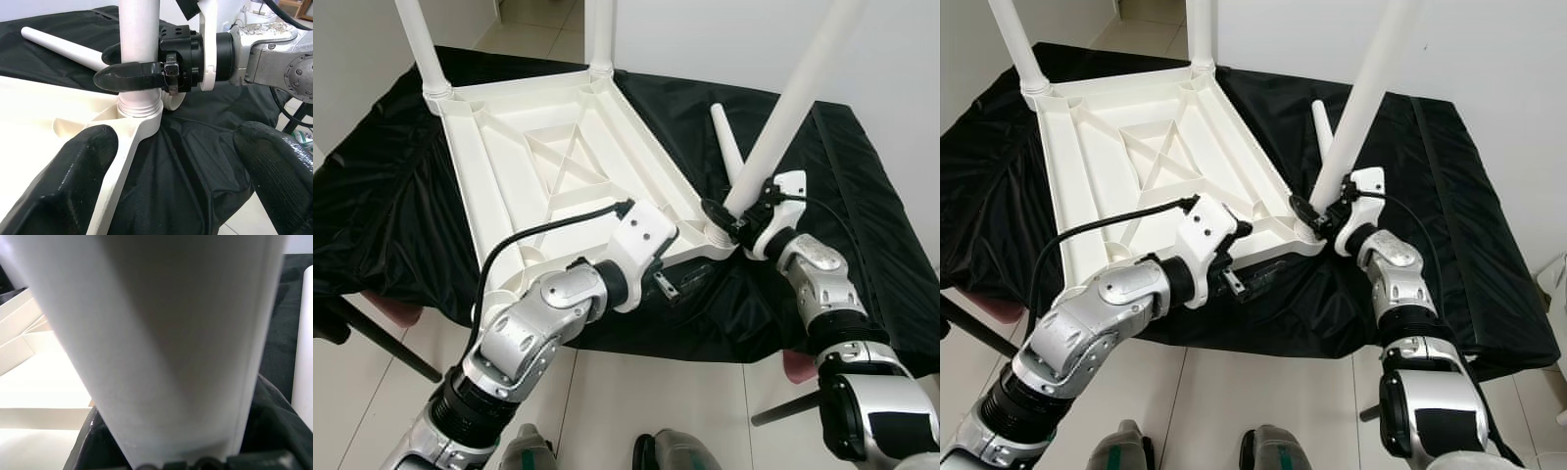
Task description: Building children table
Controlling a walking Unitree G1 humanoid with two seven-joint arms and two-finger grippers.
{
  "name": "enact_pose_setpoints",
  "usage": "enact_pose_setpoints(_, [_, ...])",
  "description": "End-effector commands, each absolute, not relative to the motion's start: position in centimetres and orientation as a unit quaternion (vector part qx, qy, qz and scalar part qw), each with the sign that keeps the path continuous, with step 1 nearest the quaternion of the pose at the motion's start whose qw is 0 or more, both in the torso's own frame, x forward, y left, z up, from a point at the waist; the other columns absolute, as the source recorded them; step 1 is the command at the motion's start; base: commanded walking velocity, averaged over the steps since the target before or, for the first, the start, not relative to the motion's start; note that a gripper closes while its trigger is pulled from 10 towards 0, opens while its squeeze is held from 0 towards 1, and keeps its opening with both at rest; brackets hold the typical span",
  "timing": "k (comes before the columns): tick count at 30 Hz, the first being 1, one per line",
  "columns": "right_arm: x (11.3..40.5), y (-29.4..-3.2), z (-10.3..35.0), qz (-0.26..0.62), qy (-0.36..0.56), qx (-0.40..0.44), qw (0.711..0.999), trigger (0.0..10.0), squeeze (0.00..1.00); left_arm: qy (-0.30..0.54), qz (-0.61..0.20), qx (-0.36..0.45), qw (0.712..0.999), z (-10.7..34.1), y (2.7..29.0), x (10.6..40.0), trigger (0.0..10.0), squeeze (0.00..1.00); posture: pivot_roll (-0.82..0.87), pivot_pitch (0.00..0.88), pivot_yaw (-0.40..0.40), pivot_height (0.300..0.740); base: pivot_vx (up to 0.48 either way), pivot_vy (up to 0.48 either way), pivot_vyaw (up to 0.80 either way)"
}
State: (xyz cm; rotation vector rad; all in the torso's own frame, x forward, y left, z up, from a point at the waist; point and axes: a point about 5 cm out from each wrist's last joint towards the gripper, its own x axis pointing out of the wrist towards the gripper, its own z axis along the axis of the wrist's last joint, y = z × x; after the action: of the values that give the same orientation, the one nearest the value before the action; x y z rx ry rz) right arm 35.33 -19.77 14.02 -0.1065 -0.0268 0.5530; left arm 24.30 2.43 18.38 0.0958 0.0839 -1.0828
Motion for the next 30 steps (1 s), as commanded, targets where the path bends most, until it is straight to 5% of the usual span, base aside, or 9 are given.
enact_pose_setpoints(1, [35.1, -20.5, 13.2, 0.261, 0.007, -0.049, 0.964, 10.0, 0.0, 0.042, -0.53, 0.051, 0.846, 18.4, 2.3, 24.1, 10.0, 0.0, -0.04, 0.033, -0.032, 0.74, 0.0, 0.0, 0.0])
enact_pose_setpoints(21, [34.9, -17.5, 13.9, 0.083, -0.007, 0.024, 0.996, 10.0, 0.0, 0.044, -0.529, 0.047, 0.846, 18.3, 2.1, 23.8, 10.0, 0.0, -0.05, 0.038, -0.046, 0.74, 0.0, 0.0, 0.0])
enact_pose_setpoints(30, [33.2, -17.5, 15.5, -0.091, -0.067, 0.046, 0.993, 10.0, 0.0, 0.044, -0.533, 0.045, 0.844, 18.2, 2.0, 23.8, 10.0, 0.0, -0.05, 0.028, -0.053, 0.74, 0.0, 0.0, 0.0])
